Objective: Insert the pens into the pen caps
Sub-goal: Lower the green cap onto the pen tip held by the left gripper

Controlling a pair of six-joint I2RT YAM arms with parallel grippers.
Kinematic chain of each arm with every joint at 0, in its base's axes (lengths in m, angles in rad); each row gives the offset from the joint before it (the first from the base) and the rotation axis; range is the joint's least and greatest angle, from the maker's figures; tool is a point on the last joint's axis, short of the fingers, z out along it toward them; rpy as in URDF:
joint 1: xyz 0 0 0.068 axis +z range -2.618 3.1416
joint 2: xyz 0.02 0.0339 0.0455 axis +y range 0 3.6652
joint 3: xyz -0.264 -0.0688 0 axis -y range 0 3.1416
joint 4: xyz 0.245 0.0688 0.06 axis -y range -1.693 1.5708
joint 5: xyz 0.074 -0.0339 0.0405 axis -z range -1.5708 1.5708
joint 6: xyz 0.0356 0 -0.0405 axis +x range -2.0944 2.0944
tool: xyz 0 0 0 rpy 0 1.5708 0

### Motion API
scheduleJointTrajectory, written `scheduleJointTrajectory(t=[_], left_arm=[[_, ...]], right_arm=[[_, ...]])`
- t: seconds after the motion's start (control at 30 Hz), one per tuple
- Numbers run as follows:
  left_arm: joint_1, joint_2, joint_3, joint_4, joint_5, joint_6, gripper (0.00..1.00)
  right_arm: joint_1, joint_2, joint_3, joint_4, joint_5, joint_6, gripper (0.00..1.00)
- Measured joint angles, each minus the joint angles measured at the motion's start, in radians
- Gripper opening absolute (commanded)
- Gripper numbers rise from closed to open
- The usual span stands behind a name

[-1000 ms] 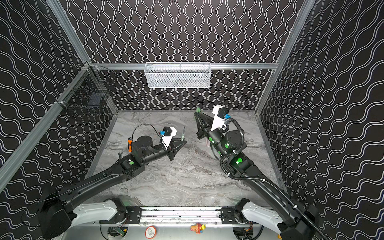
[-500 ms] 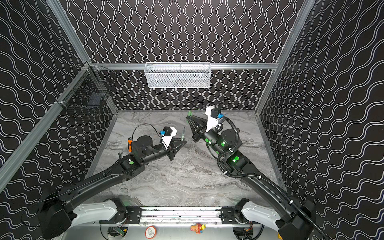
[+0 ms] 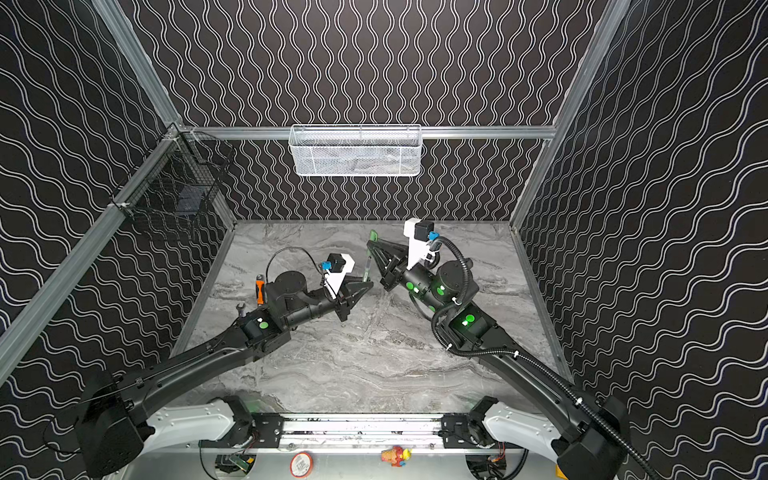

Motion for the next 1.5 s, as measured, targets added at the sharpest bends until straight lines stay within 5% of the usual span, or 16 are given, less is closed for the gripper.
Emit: scheduleJointTrajectory(t=[1.5], left_arm=[[-0.002,-0.005,0.000,-0.009,-0.013,0.000,0.00]], right_arm=[[0.002,0.013,0.012,-0.003,0.026,-0.006,0.10]])
